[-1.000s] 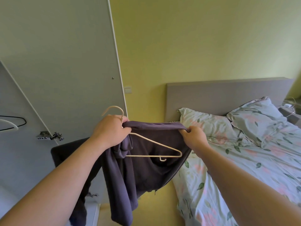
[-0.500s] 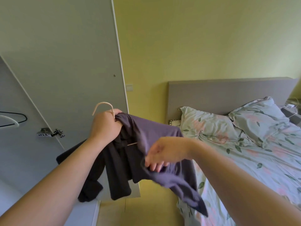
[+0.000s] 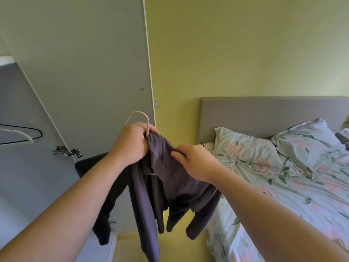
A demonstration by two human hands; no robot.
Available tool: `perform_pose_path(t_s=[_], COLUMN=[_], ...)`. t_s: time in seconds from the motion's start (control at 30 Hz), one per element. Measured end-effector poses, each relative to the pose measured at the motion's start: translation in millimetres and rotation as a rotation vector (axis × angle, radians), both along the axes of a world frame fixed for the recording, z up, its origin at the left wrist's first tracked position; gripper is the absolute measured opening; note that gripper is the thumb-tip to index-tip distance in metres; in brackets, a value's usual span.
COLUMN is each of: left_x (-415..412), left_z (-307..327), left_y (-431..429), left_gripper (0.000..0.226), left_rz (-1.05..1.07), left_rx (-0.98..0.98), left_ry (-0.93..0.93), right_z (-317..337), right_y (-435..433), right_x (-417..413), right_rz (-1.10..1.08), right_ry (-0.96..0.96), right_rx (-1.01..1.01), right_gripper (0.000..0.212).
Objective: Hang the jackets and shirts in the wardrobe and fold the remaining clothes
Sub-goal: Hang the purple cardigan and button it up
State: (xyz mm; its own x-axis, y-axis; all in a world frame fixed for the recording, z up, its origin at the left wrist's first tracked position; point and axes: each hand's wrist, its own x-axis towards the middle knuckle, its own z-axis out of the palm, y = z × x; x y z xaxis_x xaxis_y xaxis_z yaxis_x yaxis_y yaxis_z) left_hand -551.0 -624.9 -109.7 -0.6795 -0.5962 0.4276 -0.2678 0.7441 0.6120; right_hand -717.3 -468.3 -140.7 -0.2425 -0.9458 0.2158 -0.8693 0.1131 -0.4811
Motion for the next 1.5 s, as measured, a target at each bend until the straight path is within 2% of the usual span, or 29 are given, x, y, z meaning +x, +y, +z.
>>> perform_pose_path(t_s=[0.03,0.1,0.2,0.3,0.43,0.47,0.53,0.6,0.67,0.77,0.9,1.07,1.17,1.3,1.5], left_x=[2.0,7.2,14.2,20.0,36.8,39.5,39.0,32.7,26.5,17.9,12.5,12.5,9.3,0.9,-3.3], left_z=[2.1,4.8,8.1,13.6,16.6,12.7,-3.9,-25.3,-45.0,-53.6,-43.0,-33.1,-29.6,-19.7,-13.4], left_y=[-2.2,-9.2,-17.1,-21.7,-27.1,-24.3,-12.4,2.2,9.6,2.6,-4.9,-8.8,-3.7,-0.8,-8.8], left_gripper=[0.027,0.039,0.041,0.033,0.039,0.040,0.038,0.036,0.042,0.048,0.051,0.048,0.052,0.060,0.050], left_rz=[-0.050,-0.128,-0.035,0.165,0.430,0.463,0.451,0.299,0.149,0.178,0.235,0.305,0.355,0.348,0.359], left_rx=[-0.002,-0.008,-0.124,-0.270,-0.343,-0.310,-0.115,0.173,0.309,0.198,0.131,-0.092,-0.199,-0.490,-0.677], left_ry=[-0.046,-0.166,-0.222,-0.137,0.207,0.262,0.295,0.227,0.087,-0.033,-0.009,-0.137,-0.059,0.016,-0.164], right_z=[-2.2,-9.9,-18.8,-21.2,-20.8,-20.1,-15.7,-10.3,-5.0,-0.1,0.3,-1.5,-0.8,0.1,-2.8], right_y=[-0.3,-1.0,-1.3,-3.7,-1.0,0.5,2.8,2.8,2.0,1.2,-0.2,4.2,5.7,4.7,-0.3], right_x=[-0.7,-3.6,-6.4,-9.9,-23.7,-26.1,-26.5,-23.1,-18.1,-10.5,-7.6,-8.3,-7.8,-5.8,-1.4], right_rz=[-0.030,-0.097,-0.170,-0.255,-0.401,-0.420,-0.437,-0.449,-0.448,-0.424,-0.423,-0.426,-0.427,-0.421,-0.397], right_ry=[0.017,0.020,0.068,0.049,-0.063,-0.089,-0.078,0.002,0.100,0.191,0.157,0.133,0.151,0.165,0.160], right_rx=[-0.021,-0.072,-0.113,-0.097,-0.103,-0.118,-0.152,-0.192,-0.226,-0.271,-0.305,-0.353,-0.381,-0.381,-0.388], right_gripper=[0.039,0.034,0.034,0.032,0.035,0.035,0.035,0.036,0.038,0.038,0.039,0.035,0.032,0.033,0.033])
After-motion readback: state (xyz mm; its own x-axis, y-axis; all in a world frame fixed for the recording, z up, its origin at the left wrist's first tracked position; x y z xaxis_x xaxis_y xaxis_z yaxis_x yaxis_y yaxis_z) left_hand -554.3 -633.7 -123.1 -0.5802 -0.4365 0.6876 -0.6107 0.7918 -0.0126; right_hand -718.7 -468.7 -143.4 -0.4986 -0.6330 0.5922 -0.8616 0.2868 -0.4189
